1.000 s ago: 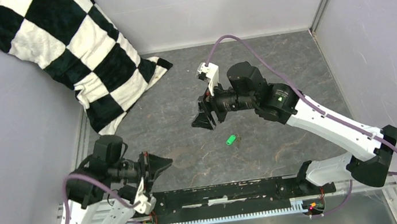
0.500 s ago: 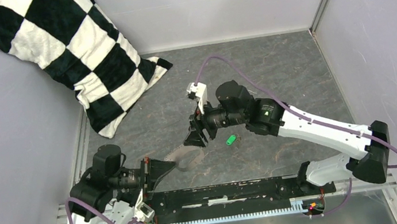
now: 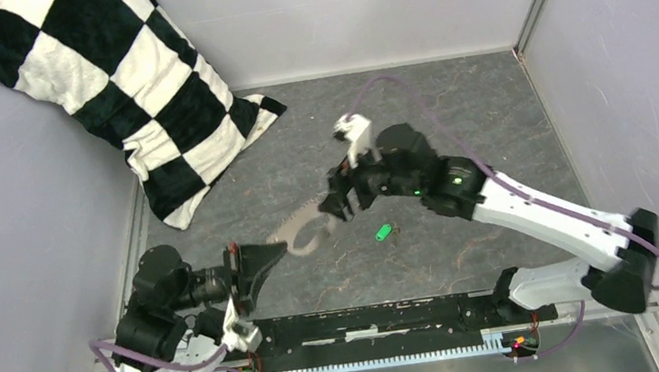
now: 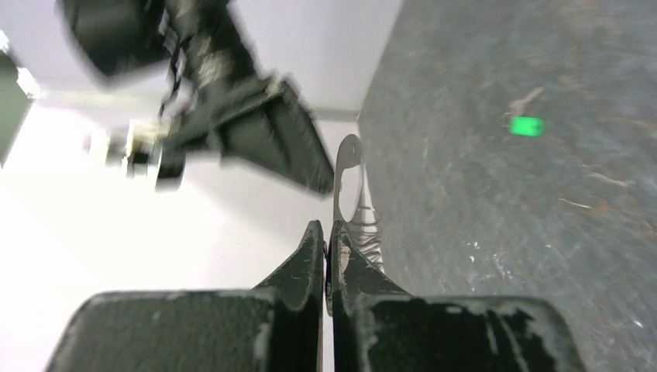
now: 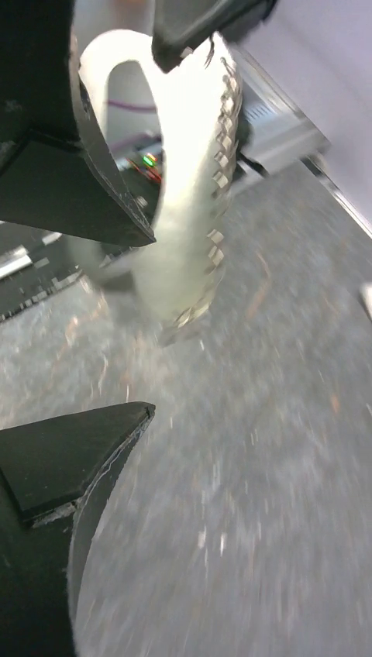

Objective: Put the keys on the keyring

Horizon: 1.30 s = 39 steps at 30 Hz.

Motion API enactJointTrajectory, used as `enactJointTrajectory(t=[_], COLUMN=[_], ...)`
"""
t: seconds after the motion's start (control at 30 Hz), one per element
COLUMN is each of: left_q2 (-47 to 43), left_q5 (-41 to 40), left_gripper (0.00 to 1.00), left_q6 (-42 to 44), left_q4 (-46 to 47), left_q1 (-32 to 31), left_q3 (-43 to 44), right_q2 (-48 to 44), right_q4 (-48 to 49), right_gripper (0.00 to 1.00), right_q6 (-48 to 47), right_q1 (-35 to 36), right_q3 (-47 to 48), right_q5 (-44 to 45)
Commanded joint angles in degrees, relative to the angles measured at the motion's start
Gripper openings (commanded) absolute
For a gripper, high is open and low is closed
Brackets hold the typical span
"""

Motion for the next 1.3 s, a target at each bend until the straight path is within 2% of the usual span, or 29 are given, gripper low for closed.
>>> enactJointTrajectory(t=[0.0,0.07,0.13,0.27,0.4,0.47,0.63,0.73,0.9,1.07,1.27], left_q2=[6.3,14.9,19.6,19.5,22.8,23.9,25.3,25.2,24.5,24.1,24.1], left_q5=[-17.8,-25.4,-30.0,-29.9,-32.9,-33.3,-32.7,-33.2,-34.0,-34.2,-33.8], left_gripper=[0.02,0.02,0.02,0.02,0.02,0.02,0.02,0.02,0.02,0.02,0.02], left_q6=[-49.9,-62.3,-72.2,-85.6,-94.6,-97.0,-100.4,-100.5,-100.4,-102.1,-102.7], left_q4=[34.6,30.4,30.0,38.8,41.4,43.9,48.4,49.5,50.0,50.3,50.2], left_q1=[0.3,0.3,0.3,0.3,0.3,0.3,0.3,0.3,0.3,0.3,0.3], left_q3=[1.3,9.3,13.4,12.6,17.4,19.7,22.7,22.9,23.0,23.0,23.2], right_q2=[-11.6,-14.6,-16.8,-17.6,-17.2,-17.0,-13.8,-12.9,-12.2,-11.2,-8.7], right_q4=[2.7,5.0,9.5,19.0,28.4,33.4,41.7,47.7,50.8,53.6,56.8], right_gripper=[0.8,0.78,0.73,0.68,0.6,0.59,0.49,0.49,0.48,0.46,0.39], right_q6=[-0.4,-0.1,0.2,-0.6,-4.1,-5.0,-3.1,-2.4,-4.8,-4.6,-3.5], right_q1=[-4.1,-4.1,-4.2,-3.5,-0.5,0.7,2.7,4.7,7.3,8.1,8.2], right_q3=[-3.9,-6.9,-10.9,-16.7,-19.1,-19.6,-15.6,-15.2,-13.5,-11.9,-10.1], right_q5=[14.1,16.9,15.6,10.7,10.8,10.9,9.6,9.9,12.7,11.6,13.1])
